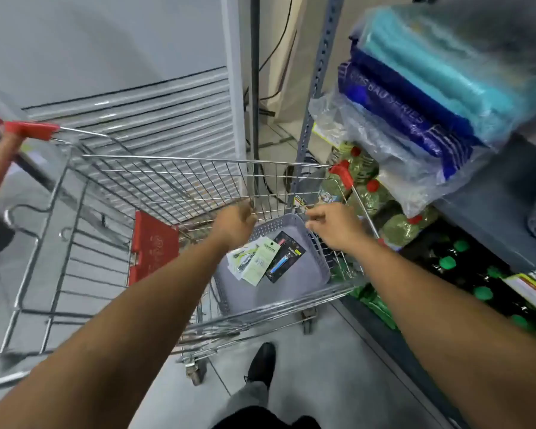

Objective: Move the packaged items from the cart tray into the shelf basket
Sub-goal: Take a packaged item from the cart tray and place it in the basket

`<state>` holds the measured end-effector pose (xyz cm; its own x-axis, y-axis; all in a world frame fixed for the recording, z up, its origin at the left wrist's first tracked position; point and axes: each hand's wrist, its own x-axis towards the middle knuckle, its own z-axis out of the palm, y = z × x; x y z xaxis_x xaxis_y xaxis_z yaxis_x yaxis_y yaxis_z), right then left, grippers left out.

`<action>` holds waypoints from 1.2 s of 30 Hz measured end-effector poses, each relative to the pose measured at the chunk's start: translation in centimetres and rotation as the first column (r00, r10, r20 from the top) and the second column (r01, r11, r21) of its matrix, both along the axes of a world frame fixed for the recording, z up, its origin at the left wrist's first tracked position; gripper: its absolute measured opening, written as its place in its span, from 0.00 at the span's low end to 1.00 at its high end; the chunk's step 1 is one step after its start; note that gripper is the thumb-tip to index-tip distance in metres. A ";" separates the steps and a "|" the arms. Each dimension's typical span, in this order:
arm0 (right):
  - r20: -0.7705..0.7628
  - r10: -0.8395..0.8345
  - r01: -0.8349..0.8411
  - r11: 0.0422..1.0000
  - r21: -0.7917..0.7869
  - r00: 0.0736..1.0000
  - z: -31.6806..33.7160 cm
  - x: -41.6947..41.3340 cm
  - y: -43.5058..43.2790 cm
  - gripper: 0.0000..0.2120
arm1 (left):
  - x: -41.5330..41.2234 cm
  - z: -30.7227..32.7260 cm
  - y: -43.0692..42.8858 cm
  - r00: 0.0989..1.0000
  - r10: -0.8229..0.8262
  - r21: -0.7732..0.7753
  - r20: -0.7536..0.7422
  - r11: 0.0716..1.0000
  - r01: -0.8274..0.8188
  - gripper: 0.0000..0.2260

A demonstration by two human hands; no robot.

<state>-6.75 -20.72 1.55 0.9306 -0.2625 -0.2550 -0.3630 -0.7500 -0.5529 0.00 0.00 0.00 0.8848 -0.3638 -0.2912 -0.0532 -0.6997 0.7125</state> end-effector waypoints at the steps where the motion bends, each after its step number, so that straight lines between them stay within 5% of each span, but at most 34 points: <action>1: -0.026 0.009 -0.010 1.000 -0.017 1.000 -0.8 0.7 0.0 0.14 | 0.3 -0.7 -0.2 0.999 -0.032 0.043 -0.019 0.999 0.033 0.19; 6: -0.185 0.046 -0.060 0.996 -0.070 0.982 -6.0 3.7 -0.6 0.14 | 1.8 -5.3 -1.2 0.996 -0.087 0.178 -0.025 0.980 0.090 0.20; 15: -0.235 0.211 -0.248 0.958 -0.143 0.949 -10.8 6.3 -1.6 0.15 | 2.3 -10.4 -2.2 0.999 -0.049 0.227 -0.014 0.973 0.051 0.21; 20: -0.401 0.411 -0.526 0.818 -0.233 0.818 -13.8 7.6 -2.6 0.14 | 2.2 -14.2 -3.8 0.995 -0.075 0.278 -0.073 0.956 0.092 0.18; 25: -0.502 0.464 -0.622 0.756 -0.204 0.730 -17.1 9.0 -2.5 0.14 | 1.5 -18.5 -5.5 0.980 -0.168 0.318 -0.104 0.928 0.193 0.14; 36: -0.583 0.631 -0.857 0.424 -0.292 0.511 -22.2 10.2 -1.6 0.12 | 0.9 -24.6 -7.7 0.972 -0.171 0.334 -0.161 0.917 0.217 0.12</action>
<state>3.45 -22.32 -20.67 0.6847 0.3106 -0.6594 0.4224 -0.9063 0.0116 0.92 -7.70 -24.62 0.7549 -0.3801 -0.5345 -0.1389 -0.8891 0.4362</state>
